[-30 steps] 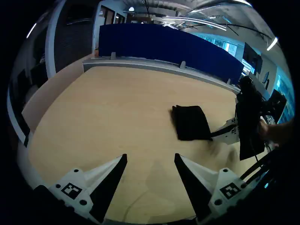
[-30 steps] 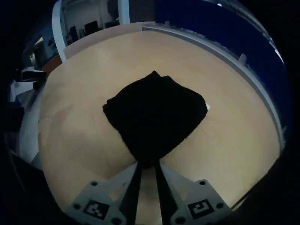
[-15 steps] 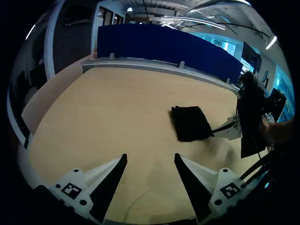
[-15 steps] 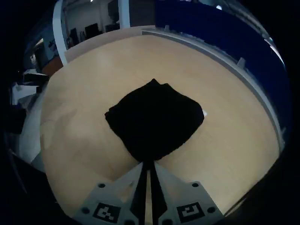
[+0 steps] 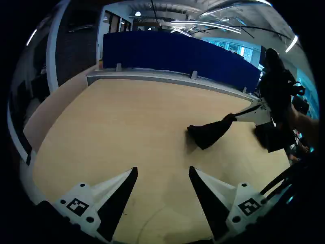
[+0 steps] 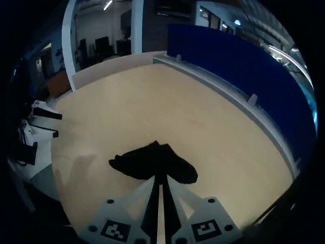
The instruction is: Fold towel
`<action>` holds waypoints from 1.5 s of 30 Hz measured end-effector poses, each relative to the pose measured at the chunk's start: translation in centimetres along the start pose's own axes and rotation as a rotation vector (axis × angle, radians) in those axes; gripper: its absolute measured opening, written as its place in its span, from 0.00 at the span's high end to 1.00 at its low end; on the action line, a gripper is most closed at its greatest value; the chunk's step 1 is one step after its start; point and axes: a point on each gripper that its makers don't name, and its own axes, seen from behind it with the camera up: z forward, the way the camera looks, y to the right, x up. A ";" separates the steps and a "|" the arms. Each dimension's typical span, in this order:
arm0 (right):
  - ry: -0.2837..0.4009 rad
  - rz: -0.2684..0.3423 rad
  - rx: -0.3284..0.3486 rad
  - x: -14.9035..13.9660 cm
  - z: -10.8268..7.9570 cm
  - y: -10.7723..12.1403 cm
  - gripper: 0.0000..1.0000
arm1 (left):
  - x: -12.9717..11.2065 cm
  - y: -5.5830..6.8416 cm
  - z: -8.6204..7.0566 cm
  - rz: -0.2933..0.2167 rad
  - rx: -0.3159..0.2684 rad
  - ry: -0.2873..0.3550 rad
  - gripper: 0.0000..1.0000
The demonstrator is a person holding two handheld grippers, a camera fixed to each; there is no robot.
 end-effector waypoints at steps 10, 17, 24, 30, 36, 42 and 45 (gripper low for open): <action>0.087 -0.006 -0.033 5.2 -3.6 2.0 0.95 | 1.7 0.7 -0.1 0.018 -0.014 0.032 0.07; 0.096 0.009 -0.059 5.0 -5.3 3.6 0.95 | 2.5 1.4 -0.1 0.032 -0.027 0.046 0.07; 0.118 0.050 -0.107 4.6 -7.8 7.2 0.95 | 3.1 2.2 0.2 0.044 -0.040 0.052 0.06; 0.126 0.082 -0.166 4.0 -10.8 11.6 0.95 | 3.6 3.1 0.5 0.055 -0.052 0.051 0.06; 0.116 0.097 -0.235 2.5 -14.5 16.4 0.95 | 4.1 4.2 0.8 0.072 -0.062 0.051 0.07; 0.098 0.107 -0.297 0.5 -17.6 21.1 0.95 | 4.6 5.1 1.4 0.078 -0.068 0.050 0.07; 0.089 0.116 -0.321 -0.5 -18.9 23.1 0.95 | 4.8 5.5 1.6 0.081 -0.069 0.050 0.07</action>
